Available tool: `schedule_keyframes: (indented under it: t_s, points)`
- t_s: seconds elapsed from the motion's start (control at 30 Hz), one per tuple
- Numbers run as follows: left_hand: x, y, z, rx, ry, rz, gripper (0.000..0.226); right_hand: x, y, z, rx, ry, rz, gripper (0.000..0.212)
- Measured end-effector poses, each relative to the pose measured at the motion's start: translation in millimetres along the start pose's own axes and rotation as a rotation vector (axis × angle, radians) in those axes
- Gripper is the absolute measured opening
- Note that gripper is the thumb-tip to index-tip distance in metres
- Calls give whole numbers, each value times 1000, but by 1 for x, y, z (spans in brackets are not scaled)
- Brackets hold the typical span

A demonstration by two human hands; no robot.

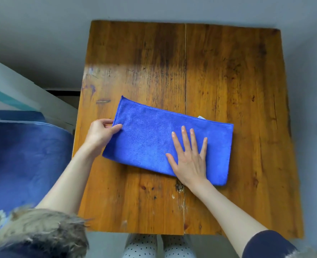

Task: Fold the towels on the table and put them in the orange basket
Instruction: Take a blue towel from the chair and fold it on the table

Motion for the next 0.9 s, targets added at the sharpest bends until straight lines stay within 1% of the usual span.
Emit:
schedule_keyframes:
  t_s: [0.1,0.23,0.33,0.43,0.53,0.67,0.73,0.8,0.9]
  points:
    - [2,12,11,-24,-148,63,24,8,3,7,23,-96,46,65]
    - [6,31,28,23,-178,131,27,5,4,4,30,-146,30,66]
    - [17,51,45,76,-195,147,27,-4,9,4,-52,-206,-41,62]
    - [37,75,64,160,-199,150,25,-21,26,15,-81,-177,-221,54]
    - [68,95,82,241,-227,135,25,-37,56,32,-4,-106,-441,45]
    - [119,103,99,299,-281,79,24,-54,90,58,27,-39,-554,35]
    - [144,99,104,311,-303,24,23,-51,103,64,126,-83,-673,33]
    - [166,91,107,303,-301,-61,24,-43,115,63,281,-124,-830,30]
    - [192,79,108,260,-284,-167,31,-32,124,61,441,-178,-947,26]
Point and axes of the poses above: each hand's wrist, its own z-axis away from the middle knuckle, its own x-axis out of the palm, y = z × x, the point moved 3 cm from there along -z, towards the middle knuckle, and after that the axes turned 8 degrees about x, right-handed, at the moved point
